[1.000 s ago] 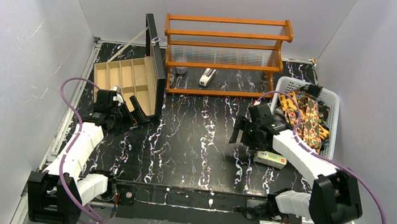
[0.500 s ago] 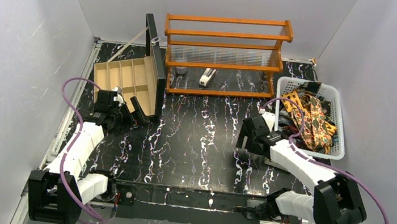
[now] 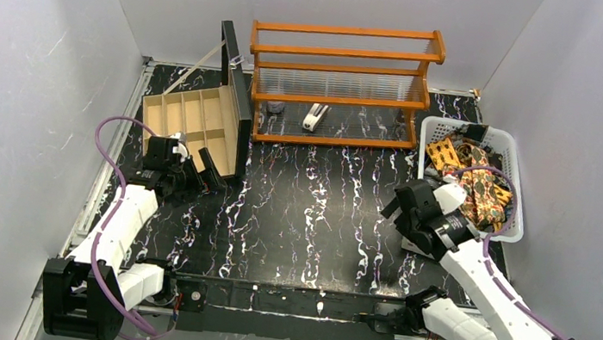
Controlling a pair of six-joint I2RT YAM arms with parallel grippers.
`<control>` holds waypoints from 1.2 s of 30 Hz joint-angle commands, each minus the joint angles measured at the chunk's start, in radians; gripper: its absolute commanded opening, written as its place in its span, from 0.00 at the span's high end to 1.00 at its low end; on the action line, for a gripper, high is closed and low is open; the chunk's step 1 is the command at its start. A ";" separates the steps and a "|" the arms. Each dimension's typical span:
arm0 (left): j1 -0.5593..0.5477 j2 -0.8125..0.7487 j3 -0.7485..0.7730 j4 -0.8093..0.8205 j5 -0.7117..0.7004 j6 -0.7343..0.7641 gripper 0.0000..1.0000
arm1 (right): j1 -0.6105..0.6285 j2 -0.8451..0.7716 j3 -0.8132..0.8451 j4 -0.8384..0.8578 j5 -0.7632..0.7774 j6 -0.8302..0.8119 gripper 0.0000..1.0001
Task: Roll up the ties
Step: Move the bin to the corner of the board.
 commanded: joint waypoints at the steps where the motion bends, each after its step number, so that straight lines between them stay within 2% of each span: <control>1: 0.002 0.001 0.050 -0.049 0.006 0.035 0.02 | -0.138 0.058 0.061 -0.152 0.113 0.073 0.01; 7: 0.002 -0.016 0.061 -0.073 0.002 0.045 0.02 | -0.373 0.041 0.042 0.039 -0.046 -0.098 0.01; 10: 0.002 -0.026 0.055 -0.078 -0.003 0.044 0.02 | -0.416 0.045 0.018 0.224 -0.147 -0.214 0.01; 15: 0.002 -0.024 0.053 -0.081 -0.005 0.053 0.02 | -0.460 0.172 0.017 0.329 -0.147 -0.293 0.01; 22: 0.002 -0.015 0.066 -0.088 -0.007 0.065 0.02 | -0.631 0.307 0.038 0.555 -0.321 -0.442 0.01; 31: 0.002 -0.003 0.059 -0.074 -0.005 0.061 0.02 | -0.639 0.529 0.159 0.663 -0.522 -0.478 0.01; 34: 0.002 0.007 0.049 -0.056 -0.019 0.061 0.02 | -0.637 0.556 0.234 0.585 -0.524 -0.498 0.01; 36: 0.002 0.019 0.041 -0.040 -0.039 0.058 0.02 | -0.637 0.529 0.232 0.546 -0.577 -0.497 0.01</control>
